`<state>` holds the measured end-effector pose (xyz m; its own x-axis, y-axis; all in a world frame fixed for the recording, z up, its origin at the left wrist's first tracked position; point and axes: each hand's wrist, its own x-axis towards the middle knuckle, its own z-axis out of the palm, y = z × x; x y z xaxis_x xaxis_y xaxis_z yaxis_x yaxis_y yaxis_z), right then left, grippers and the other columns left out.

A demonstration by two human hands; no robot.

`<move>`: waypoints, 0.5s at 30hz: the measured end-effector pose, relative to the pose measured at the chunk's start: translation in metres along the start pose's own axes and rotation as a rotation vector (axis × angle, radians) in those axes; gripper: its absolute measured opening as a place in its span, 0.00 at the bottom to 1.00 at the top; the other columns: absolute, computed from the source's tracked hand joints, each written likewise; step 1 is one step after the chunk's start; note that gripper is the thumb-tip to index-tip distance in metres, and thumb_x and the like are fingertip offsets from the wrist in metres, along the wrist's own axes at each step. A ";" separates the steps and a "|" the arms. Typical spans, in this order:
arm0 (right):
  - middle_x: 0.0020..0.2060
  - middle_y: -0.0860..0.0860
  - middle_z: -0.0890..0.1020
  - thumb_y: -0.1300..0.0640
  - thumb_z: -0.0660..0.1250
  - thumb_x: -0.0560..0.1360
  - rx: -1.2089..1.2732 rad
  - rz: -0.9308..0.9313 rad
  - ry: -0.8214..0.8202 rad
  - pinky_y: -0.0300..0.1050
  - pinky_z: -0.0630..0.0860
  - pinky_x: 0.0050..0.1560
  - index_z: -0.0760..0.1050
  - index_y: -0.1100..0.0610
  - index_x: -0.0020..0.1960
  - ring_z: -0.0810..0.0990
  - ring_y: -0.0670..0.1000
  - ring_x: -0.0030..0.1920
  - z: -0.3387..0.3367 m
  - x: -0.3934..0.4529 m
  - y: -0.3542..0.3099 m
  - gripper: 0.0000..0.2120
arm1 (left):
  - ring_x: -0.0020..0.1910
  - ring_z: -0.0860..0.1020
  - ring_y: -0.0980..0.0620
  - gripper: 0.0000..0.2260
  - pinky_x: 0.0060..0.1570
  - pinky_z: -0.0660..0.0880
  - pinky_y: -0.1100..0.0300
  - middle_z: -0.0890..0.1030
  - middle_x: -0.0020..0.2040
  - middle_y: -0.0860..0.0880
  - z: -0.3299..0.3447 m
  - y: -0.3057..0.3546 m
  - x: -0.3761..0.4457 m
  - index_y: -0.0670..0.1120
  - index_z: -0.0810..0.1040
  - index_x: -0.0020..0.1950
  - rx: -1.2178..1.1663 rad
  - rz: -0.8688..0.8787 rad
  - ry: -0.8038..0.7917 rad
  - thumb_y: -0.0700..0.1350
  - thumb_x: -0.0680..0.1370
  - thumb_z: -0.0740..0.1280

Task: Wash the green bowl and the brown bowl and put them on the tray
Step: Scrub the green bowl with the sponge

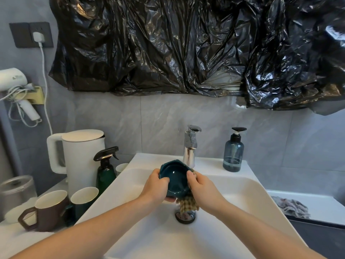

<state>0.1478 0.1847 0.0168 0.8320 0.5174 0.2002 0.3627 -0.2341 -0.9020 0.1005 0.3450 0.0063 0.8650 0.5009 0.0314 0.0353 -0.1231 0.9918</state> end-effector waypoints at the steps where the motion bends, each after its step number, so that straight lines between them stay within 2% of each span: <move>1: 0.53 0.49 0.84 0.45 0.52 0.87 -0.010 -0.003 0.020 0.26 0.75 0.39 0.77 0.52 0.60 0.82 0.45 0.53 0.000 -0.001 -0.001 0.18 | 0.57 0.81 0.41 0.11 0.42 0.87 0.46 0.78 0.62 0.44 0.001 -0.001 0.001 0.48 0.72 0.67 0.009 0.014 0.000 0.39 0.86 0.61; 3: 0.53 0.48 0.84 0.46 0.54 0.86 0.009 -0.031 0.053 0.31 0.80 0.45 0.77 0.49 0.63 0.83 0.47 0.54 0.001 0.001 0.000 0.16 | 0.59 0.80 0.42 0.11 0.44 0.87 0.45 0.78 0.63 0.46 0.002 -0.001 0.003 0.50 0.71 0.67 0.016 0.046 0.004 0.40 0.87 0.62; 6: 0.54 0.47 0.84 0.50 0.59 0.86 0.050 -0.137 0.086 0.40 0.83 0.46 0.73 0.41 0.70 0.83 0.47 0.48 -0.001 0.002 0.001 0.14 | 0.62 0.79 0.41 0.11 0.44 0.87 0.47 0.78 0.65 0.46 0.002 -0.001 0.005 0.51 0.72 0.67 -0.007 0.076 -0.012 0.40 0.86 0.64; 7: 0.58 0.46 0.84 0.52 0.60 0.85 0.038 -0.187 0.098 0.40 0.82 0.51 0.72 0.40 0.72 0.81 0.45 0.50 -0.002 0.003 0.003 0.17 | 0.63 0.79 0.41 0.11 0.42 0.87 0.49 0.78 0.65 0.46 0.003 0.000 0.004 0.52 0.72 0.68 -0.009 0.070 -0.027 0.41 0.86 0.64; 9: 0.68 0.43 0.79 0.55 0.61 0.85 -0.032 -0.264 0.120 0.40 0.77 0.65 0.72 0.42 0.75 0.78 0.42 0.64 -0.005 0.005 0.004 0.20 | 0.62 0.80 0.42 0.13 0.41 0.86 0.51 0.79 0.65 0.47 0.002 0.000 0.004 0.52 0.73 0.69 -0.010 0.052 -0.053 0.40 0.86 0.65; 11: 0.74 0.40 0.73 0.58 0.61 0.85 -0.091 -0.318 0.114 0.37 0.72 0.71 0.73 0.43 0.75 0.71 0.39 0.72 -0.006 0.003 0.003 0.20 | 0.61 0.81 0.43 0.13 0.42 0.87 0.48 0.82 0.63 0.46 0.001 -0.001 0.005 0.51 0.76 0.67 -0.024 0.068 -0.060 0.38 0.85 0.66; 15: 0.70 0.30 0.71 0.61 0.62 0.84 -0.133 -0.404 0.122 0.32 0.69 0.70 0.75 0.43 0.73 0.67 0.28 0.70 -0.006 0.002 -0.002 0.21 | 0.59 0.83 0.41 0.13 0.46 0.86 0.40 0.84 0.60 0.45 -0.001 0.000 0.006 0.51 0.79 0.63 -0.010 0.105 -0.031 0.36 0.83 0.68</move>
<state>0.1512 0.1810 0.0210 0.6528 0.4901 0.5776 0.7134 -0.1412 -0.6864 0.1054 0.3489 0.0070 0.8788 0.4586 0.1316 -0.0611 -0.1653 0.9844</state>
